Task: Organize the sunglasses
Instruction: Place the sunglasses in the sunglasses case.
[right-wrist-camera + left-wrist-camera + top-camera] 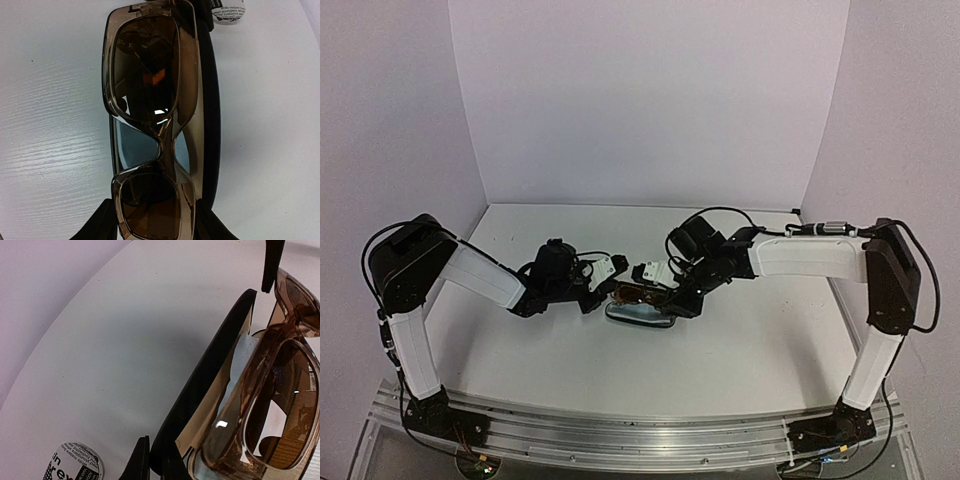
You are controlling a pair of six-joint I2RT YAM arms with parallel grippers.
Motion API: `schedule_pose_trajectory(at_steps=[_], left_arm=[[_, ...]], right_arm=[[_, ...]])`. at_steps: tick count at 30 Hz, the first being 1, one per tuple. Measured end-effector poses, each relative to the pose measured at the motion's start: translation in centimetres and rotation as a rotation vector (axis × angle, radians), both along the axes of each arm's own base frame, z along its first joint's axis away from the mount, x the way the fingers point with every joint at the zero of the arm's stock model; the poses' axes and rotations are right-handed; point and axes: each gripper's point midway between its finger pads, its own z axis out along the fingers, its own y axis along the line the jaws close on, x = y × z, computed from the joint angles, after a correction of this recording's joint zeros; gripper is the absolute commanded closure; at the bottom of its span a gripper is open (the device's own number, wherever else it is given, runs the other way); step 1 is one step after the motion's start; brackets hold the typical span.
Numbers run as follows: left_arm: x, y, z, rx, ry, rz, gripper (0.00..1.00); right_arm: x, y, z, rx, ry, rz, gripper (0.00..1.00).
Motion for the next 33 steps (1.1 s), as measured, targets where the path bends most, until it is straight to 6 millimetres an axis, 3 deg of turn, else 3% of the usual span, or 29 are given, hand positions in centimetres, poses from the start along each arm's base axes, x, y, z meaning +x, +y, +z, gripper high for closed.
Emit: schedule_pose_trajectory(at_steps=[7,11,20,33], left_arm=[[-0.3,0.3,-0.5,0.007,0.012,0.002,1.00],[-0.3,0.3,-0.6,0.009,0.014,0.002,1.00],[-0.3,0.4,-0.6,0.009,0.014,0.005,1.00],[-0.5,0.7,-0.7,0.013,0.015,0.007,1.00]], right_arm=[[-0.4,0.2,-1.0,-0.026,0.008,0.048,0.55],[-0.4,1.4,-1.4,-0.032,0.006,0.067,0.55],[-1.1,2.3,-4.5,-0.079,0.052,0.084,0.54],[-0.3,2.4,-4.4,-0.025,0.080,0.008,0.55]])
